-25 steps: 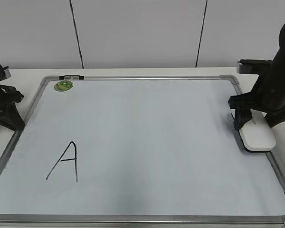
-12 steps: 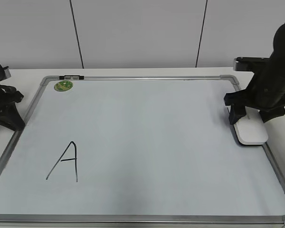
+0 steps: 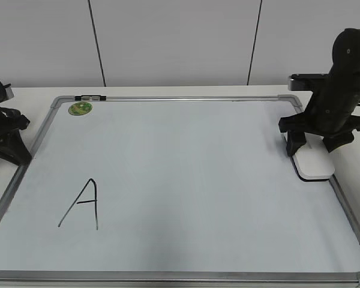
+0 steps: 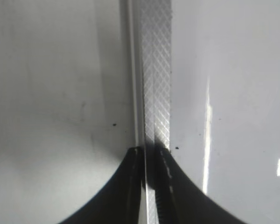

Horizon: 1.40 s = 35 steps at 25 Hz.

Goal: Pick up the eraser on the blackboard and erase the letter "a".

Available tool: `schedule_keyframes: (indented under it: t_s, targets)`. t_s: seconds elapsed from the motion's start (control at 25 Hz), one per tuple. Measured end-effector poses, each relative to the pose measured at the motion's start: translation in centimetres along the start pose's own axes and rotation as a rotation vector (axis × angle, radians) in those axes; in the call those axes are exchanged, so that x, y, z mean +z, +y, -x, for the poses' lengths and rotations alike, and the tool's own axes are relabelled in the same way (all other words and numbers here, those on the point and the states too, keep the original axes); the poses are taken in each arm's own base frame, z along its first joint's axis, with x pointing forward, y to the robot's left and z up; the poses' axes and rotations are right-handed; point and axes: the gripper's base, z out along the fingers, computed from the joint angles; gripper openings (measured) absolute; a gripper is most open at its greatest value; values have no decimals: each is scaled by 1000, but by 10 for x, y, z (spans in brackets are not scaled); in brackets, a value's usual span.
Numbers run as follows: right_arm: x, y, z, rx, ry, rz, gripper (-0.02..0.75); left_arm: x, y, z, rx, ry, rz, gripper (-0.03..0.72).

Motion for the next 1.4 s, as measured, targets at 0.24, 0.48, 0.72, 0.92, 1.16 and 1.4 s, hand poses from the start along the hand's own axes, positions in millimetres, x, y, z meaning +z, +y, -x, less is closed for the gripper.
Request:
schedule_keyframes:
  t_s: [0.24, 0.48, 0.72, 0.92, 1.16, 1.4]
  targets:
    - [3, 0, 0, -3, 7, -3, 581, 0, 0, 0, 0, 0, 0, 51]
    - [-11, 0, 9, -3, 16, -3, 589, 0, 0, 0, 1, -2, 0, 72]
    - [-40, 0, 27, -10, -2, -19, 589, -7, -2, 8, 22, -4, -1, 264]
    - [-70, -1, 39, -26, -7, -38, 589, -36, -14, 24, 65, -26, -19, 361]
    - [-114, 3, 58, -50, -125, -2, 589, -104, -42, 32, 88, -182, 11, 365]
    - [-168, 5, 47, -65, -227, 15, 589, -177, -69, 7, 120, -302, 140, 365]
